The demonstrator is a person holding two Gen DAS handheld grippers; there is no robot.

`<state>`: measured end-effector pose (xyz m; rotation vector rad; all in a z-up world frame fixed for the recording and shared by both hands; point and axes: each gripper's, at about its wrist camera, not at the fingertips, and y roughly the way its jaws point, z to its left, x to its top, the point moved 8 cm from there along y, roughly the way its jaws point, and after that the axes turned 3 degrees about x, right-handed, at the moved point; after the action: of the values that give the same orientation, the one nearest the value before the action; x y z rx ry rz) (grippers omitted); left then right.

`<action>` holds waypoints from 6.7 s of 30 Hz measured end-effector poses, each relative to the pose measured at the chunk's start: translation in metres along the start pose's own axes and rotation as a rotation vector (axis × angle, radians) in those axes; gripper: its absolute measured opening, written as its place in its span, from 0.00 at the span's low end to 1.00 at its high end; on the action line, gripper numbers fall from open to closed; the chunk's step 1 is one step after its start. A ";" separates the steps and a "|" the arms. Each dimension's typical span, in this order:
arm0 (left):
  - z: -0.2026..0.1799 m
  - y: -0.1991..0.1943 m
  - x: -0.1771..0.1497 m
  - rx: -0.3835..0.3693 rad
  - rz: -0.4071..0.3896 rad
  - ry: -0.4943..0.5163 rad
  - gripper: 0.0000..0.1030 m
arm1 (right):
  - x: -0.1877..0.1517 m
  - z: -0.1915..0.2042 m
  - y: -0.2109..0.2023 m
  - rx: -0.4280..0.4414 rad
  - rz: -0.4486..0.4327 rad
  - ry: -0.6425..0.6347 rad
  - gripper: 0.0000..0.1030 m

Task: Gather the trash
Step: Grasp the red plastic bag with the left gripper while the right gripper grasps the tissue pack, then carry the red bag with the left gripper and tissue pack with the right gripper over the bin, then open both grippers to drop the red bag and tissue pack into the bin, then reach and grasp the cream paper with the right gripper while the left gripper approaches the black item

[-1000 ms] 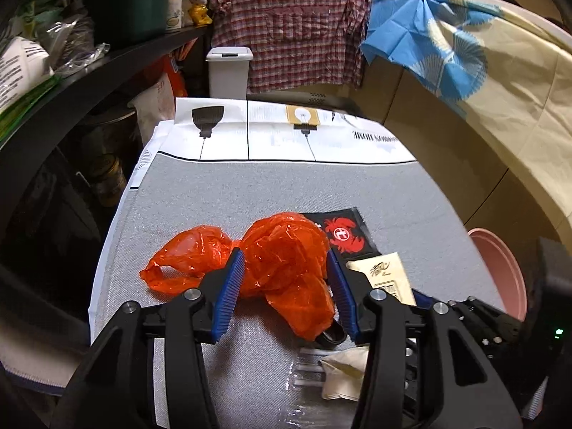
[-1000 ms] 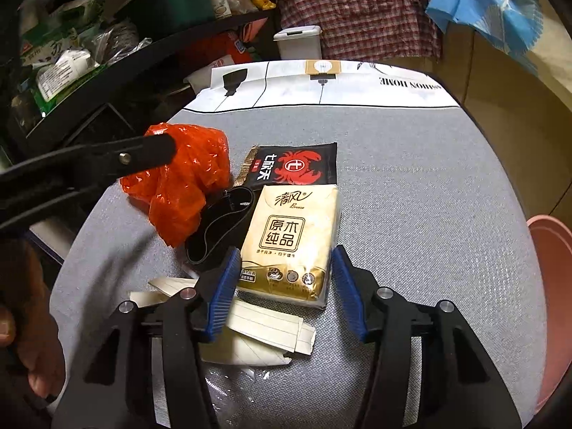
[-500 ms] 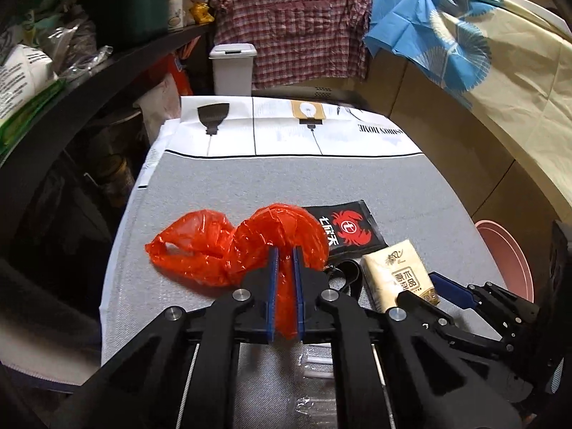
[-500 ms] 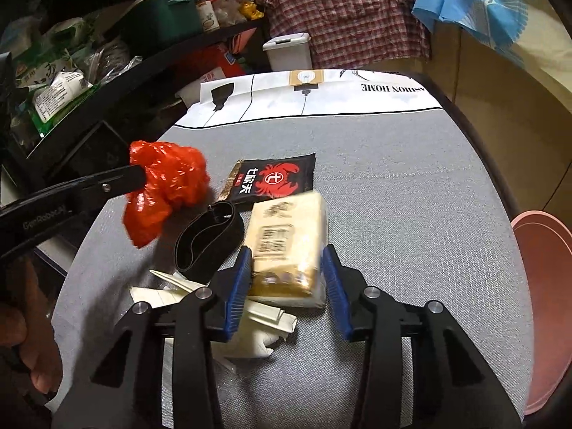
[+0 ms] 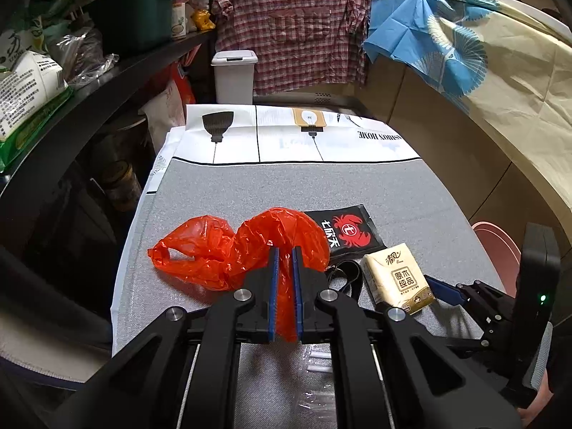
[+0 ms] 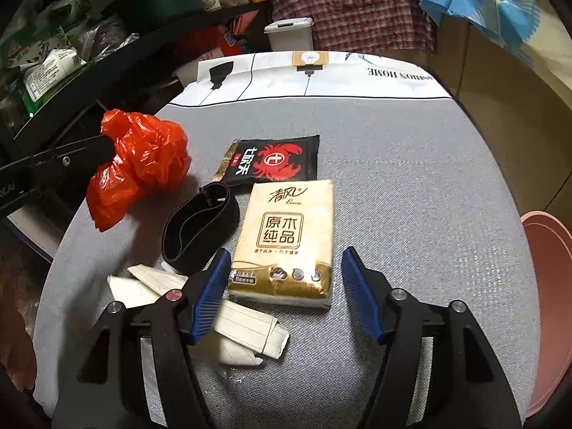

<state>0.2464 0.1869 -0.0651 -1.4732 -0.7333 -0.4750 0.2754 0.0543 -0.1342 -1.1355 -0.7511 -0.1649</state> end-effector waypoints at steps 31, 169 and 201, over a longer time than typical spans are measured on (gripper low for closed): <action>-0.035 -0.066 0.006 -0.078 -0.114 0.020 0.07 | 0.013 -0.064 -0.158 -0.098 -0.228 0.020 0.51; -0.188 -0.099 -0.002 -0.300 -0.093 0.163 0.08 | -0.035 -0.230 -0.243 -0.267 -0.340 0.166 0.37; 0.033 -0.097 0.010 -0.075 -0.105 -0.118 0.08 | -0.026 0.038 -0.086 0.059 -0.175 -0.300 0.33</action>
<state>0.1805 0.2143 0.0094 -1.5484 -0.8981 -0.5030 0.1979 0.0430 -0.0772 -1.0499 -1.1160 -0.1189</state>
